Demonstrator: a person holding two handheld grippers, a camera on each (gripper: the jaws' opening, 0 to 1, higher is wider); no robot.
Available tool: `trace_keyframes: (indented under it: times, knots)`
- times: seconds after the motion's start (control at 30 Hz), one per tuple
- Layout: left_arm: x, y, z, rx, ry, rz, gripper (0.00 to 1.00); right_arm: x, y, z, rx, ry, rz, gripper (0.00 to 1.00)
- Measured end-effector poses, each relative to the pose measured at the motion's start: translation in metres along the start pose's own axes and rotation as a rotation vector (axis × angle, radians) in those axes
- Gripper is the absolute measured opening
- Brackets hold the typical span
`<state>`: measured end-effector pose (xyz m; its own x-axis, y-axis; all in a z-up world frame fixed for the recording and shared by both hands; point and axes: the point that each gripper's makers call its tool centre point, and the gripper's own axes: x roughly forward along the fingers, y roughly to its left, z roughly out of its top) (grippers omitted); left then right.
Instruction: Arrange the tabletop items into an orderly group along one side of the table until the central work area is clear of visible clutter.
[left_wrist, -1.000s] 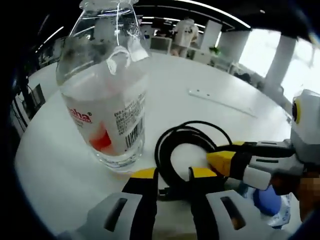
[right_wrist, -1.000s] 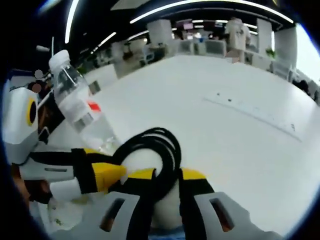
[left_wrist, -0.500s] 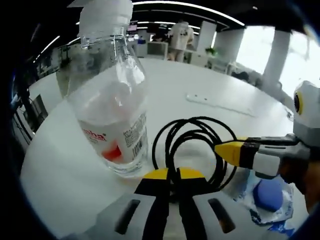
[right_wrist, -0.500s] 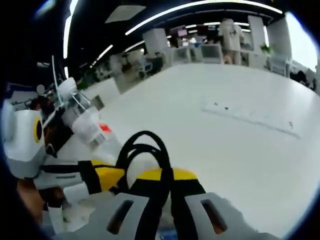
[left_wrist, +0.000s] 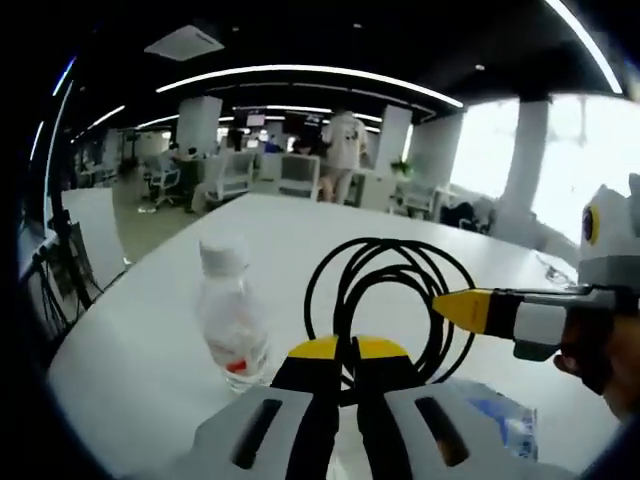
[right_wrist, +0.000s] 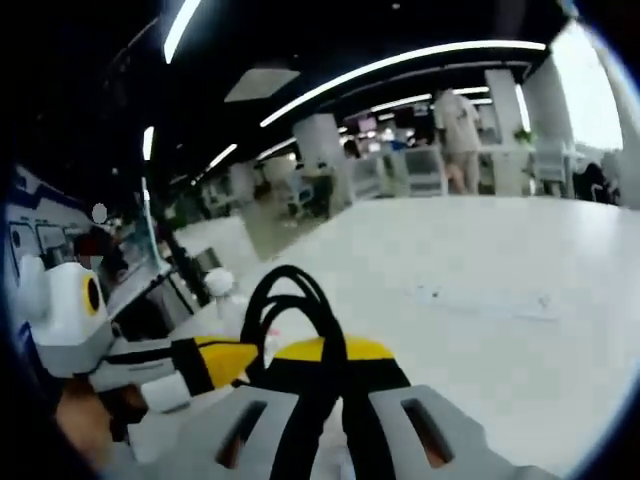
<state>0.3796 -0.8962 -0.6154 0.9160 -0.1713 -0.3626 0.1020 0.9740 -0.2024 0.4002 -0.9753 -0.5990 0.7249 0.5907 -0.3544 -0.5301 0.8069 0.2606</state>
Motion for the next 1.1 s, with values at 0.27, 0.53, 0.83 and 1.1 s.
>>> trace_keyframes:
  times: [0.27, 0.53, 0.83, 1.1]
  knots:
    - [-0.013, -0.043, 0.0, 0.014, -0.003, -0.051, 0.02, -0.041, -0.024, -0.002, 0.061, -0.022, -0.061, 0.0]
    - [-0.007, -0.114, -0.023, 0.032, 0.047, -0.171, 0.02, -0.098, -0.065, -0.017, 0.123, -0.023, -0.193, 0.0]
    - [0.011, -0.186, -0.054, 0.034, 0.124, -0.3, 0.02, -0.15, -0.123, -0.038, 0.195, -0.023, -0.348, 0.01]
    - [0.023, -0.218, -0.072, 0.055, 0.17, -0.358, 0.02, -0.171, -0.153, -0.051, 0.23, -0.024, -0.435, 0.01]
